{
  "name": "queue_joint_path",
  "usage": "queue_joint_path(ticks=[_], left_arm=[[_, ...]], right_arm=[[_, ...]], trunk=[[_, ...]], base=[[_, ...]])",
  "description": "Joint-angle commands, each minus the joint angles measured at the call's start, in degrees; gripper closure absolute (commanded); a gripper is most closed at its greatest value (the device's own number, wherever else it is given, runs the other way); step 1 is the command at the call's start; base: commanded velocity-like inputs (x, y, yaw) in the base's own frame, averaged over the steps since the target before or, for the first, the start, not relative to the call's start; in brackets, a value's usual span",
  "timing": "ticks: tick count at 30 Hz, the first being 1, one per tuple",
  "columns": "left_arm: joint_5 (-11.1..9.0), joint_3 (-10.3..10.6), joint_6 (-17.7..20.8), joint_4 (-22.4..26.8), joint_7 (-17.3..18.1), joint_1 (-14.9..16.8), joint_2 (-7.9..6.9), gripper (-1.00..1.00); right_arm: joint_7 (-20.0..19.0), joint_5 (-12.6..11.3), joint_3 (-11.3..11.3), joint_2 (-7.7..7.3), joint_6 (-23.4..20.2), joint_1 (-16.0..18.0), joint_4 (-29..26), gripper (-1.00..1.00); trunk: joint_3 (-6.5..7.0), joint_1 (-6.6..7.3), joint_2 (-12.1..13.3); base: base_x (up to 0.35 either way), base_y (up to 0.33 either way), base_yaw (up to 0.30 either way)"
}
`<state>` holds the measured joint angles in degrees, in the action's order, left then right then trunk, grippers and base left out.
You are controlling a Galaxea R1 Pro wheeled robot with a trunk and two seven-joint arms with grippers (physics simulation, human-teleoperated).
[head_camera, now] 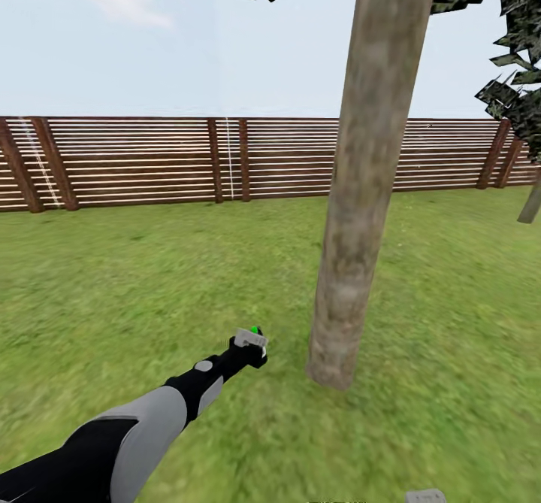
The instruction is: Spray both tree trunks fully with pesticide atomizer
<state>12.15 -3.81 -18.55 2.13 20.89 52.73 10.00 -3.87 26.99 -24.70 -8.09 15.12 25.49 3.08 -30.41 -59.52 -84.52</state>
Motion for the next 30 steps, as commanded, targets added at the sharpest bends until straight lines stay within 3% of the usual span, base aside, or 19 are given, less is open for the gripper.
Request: queue_joint_path(ticks=[1,13,23,25,28,30], left_arm=[[0.51,-0.06,-0.02,0.0,-0.06,0.0,0.0,1.0],[1.03,-0.14,0.0,-0.1,2.87,0.0,0.0,1.0],[1.03,-0.15,0.0,-0.11,2.72,0.0,0.0,1.0],[1.04,-0.15,0.0,-0.1,0.86,0.0,0.0,1.0],[1.03,-0.15,0.01,-0.1,-6.37,0.0,0.0,1.0],[1.03,-0.15,-0.06,-0.11,-7.98,0.0,0.0,1.0]], right_arm=[[0.0,0.0,0.0,0.0,0.0,-0.09,0.0,-1.0],[0.0,0.0,0.0,0.0,0.0,-0.17,0.0,-1.0],[0.0,0.0,-0.01,0.0,0.0,-0.17,0.0,-1.0],[0.0,0.0,0.0,0.0,0.0,-0.17,0.0,-1.0],[0.0,0.0,-0.01,0.0,0.0,-0.17,0.0,-1.0],[0.0,0.0,0.0,0.0,0.0,-0.17,0.0,-1.0]], trunk=[[0.0,0.0,0.0],[0.08,0.0,0.0],[0.09,0.0,0.0],[0.09,0.0,0.0],[0.09,0.0,0.0],[0.09,0.0,0.0]], base=[[0.001,-0.001,-0.276],[0.0,0.0,-0.17],[0.098,0.0,-0.015],[0.009,0.0,0.0],[0.003,0.0,0.0],[0.052,-0.032,0.0]])
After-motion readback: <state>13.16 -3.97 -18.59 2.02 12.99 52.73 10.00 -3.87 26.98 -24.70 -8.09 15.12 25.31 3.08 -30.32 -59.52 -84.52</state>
